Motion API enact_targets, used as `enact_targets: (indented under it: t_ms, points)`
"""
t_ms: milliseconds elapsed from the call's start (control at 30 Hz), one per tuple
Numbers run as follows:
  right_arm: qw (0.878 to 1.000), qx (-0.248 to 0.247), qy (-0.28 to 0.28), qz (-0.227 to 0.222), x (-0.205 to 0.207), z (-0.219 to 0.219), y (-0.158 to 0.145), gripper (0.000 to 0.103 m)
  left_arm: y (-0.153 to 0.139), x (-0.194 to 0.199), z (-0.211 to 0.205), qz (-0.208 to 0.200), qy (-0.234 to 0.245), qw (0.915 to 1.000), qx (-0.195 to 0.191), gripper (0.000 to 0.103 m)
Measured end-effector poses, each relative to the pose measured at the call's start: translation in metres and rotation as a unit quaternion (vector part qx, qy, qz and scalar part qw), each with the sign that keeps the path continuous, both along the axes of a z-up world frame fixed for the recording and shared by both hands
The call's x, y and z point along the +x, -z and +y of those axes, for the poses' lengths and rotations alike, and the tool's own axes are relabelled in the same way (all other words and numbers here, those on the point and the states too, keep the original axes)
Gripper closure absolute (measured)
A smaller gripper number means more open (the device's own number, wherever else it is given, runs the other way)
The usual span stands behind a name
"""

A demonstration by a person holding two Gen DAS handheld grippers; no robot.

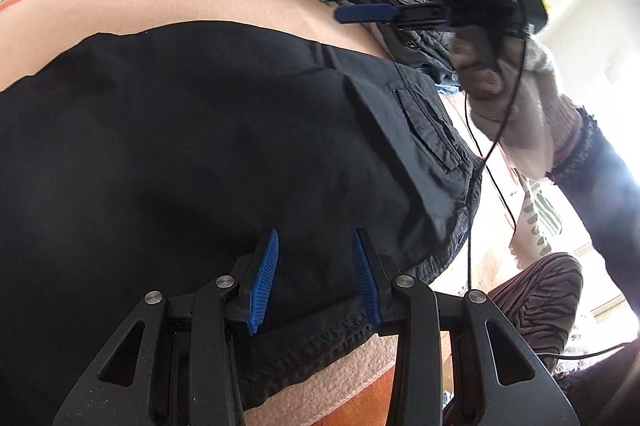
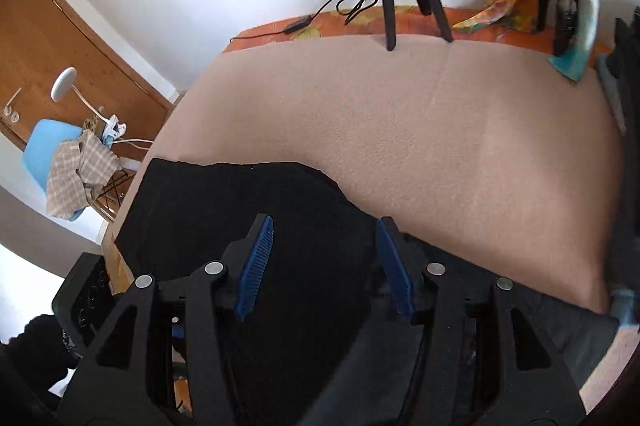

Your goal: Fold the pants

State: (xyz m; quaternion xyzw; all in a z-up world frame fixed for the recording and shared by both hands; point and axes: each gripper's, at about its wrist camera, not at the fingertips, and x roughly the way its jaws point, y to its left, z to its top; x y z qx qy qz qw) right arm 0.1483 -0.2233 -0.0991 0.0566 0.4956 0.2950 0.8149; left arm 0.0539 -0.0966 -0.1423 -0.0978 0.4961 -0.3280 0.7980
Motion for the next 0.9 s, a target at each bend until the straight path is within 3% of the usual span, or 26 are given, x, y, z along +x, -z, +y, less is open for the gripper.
enact_targets:
  t_ms: [167,367,400,433,467,600,700,800,900]
  points:
    - [0.999,-0.019,-0.014,0.042,0.039,0.025,0.040,0.047,0.000,-0.006,-0.001,-0.011,0.011,0.9999,0.007,0.067]
    - [0.996,0.030,-0.036,0.077,0.050,0.040,0.057,0.046,0.002,-0.004,0.003,-0.004,0.009,0.9999,-0.007,0.067]
    - [0.996,0.036,-0.039,0.078,0.049,0.044,0.057,0.053,0.002,-0.004,0.004,-0.004,0.009,0.9999,-0.008,0.067]
    - [0.996,0.031,-0.043,0.066,0.045,0.049,0.055,0.064,0.002,-0.005,0.003,-0.005,0.009,0.9999,-0.007,0.067]
    - [0.997,0.015,-0.051,0.051,0.040,0.055,0.052,0.082,0.002,-0.005,0.002,-0.008,0.009,0.9999,-0.006,0.067]
    - [0.998,-0.023,-0.065,0.001,0.021,0.062,0.035,0.091,0.001,-0.005,0.008,-0.007,0.003,0.9999,-0.010,0.067]
    - [0.997,-0.050,-0.053,-0.030,0.019,0.067,0.030,0.093,0.004,-0.004,0.014,0.007,-0.012,0.9994,-0.033,0.064]
    - [0.995,-0.081,-0.055,-0.035,0.021,0.079,0.037,0.093,0.006,-0.004,0.020,0.019,-0.026,0.9981,-0.052,0.062]
    - [0.994,-0.087,-0.053,-0.031,0.022,0.079,0.042,0.092,0.002,-0.009,0.021,0.010,-0.031,0.9987,-0.038,0.062]
